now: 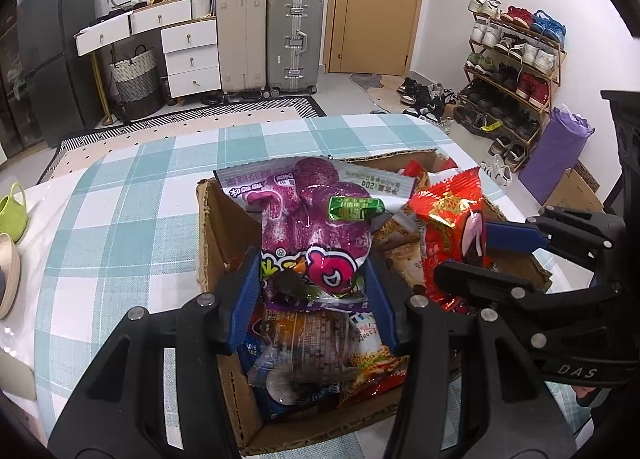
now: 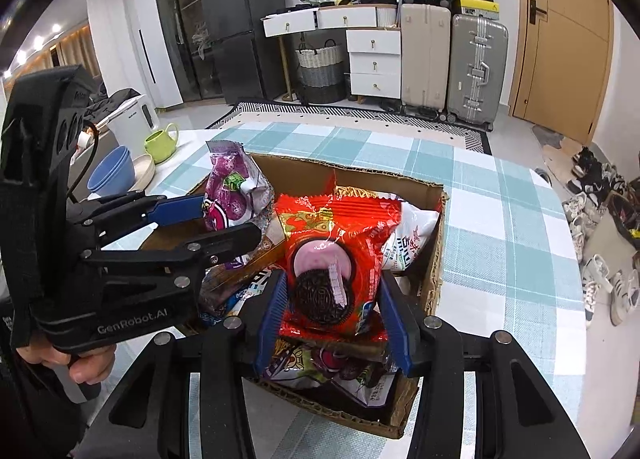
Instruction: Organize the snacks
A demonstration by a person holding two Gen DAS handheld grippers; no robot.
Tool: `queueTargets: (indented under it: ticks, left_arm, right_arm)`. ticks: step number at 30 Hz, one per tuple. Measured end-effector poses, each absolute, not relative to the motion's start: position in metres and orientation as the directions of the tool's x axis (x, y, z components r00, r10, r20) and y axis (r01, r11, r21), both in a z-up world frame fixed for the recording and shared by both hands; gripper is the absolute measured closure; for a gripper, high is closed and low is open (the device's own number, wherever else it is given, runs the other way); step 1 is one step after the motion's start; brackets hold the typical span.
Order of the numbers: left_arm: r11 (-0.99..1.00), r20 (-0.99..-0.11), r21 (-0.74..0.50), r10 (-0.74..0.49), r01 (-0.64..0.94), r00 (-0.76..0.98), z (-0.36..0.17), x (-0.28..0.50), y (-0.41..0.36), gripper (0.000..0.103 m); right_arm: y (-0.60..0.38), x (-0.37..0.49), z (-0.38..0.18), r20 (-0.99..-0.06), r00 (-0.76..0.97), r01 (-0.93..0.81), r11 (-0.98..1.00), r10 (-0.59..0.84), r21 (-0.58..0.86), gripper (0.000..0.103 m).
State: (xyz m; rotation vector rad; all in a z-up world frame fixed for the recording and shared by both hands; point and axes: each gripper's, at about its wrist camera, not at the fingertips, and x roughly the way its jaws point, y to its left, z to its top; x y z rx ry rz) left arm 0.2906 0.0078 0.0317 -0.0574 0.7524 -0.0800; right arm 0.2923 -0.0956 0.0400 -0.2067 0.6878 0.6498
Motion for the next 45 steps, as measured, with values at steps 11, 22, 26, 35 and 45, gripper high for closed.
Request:
queueTargets:
  ticks: [11, 22, 26, 35, 45]
  left_arm:
    - [0.998, -0.676, -0.034, -0.058, 0.048, 0.734, 0.035, 0.278, 0.010, 0.041]
    - [0.997, -0.620, -0.036, -0.071, 0.062, 0.781, 0.053, 0.240, 0.008, 0.002]
    - [0.997, -0.579, -0.060, -0.071, 0.044, 0.812, 0.059, 0.218, 0.016, 0.001]
    - [0.997, -0.512, -0.070, -0.043, 0.008, 0.858, 0.051, 0.168, 0.024, 0.001]
    - [0.995, -0.467, -0.098, -0.040, -0.007, 0.884, 0.031, 0.139, 0.023, 0.001]
  right_arm:
    - [-0.101, 0.276, 0.049, -0.590, 0.627, -0.632, 0.775, 0.509, -0.003, 0.047]
    - [-0.141, 0.242, 0.060, -0.454, 0.697, -0.601, 0.798, 0.555, 0.053, 0.001]
    - [-0.158, 0.223, 0.062, -0.355, 0.737, -0.594, 0.802, 0.576, 0.069, 0.001]
    - [-0.174, 0.191, 0.048, -0.277, 0.743, -0.616, 0.784, 0.609, 0.074, 0.001]
    - [-0.182, 0.172, 0.020, -0.251, 0.747, -0.618, 0.782, 0.615, 0.076, 0.001]
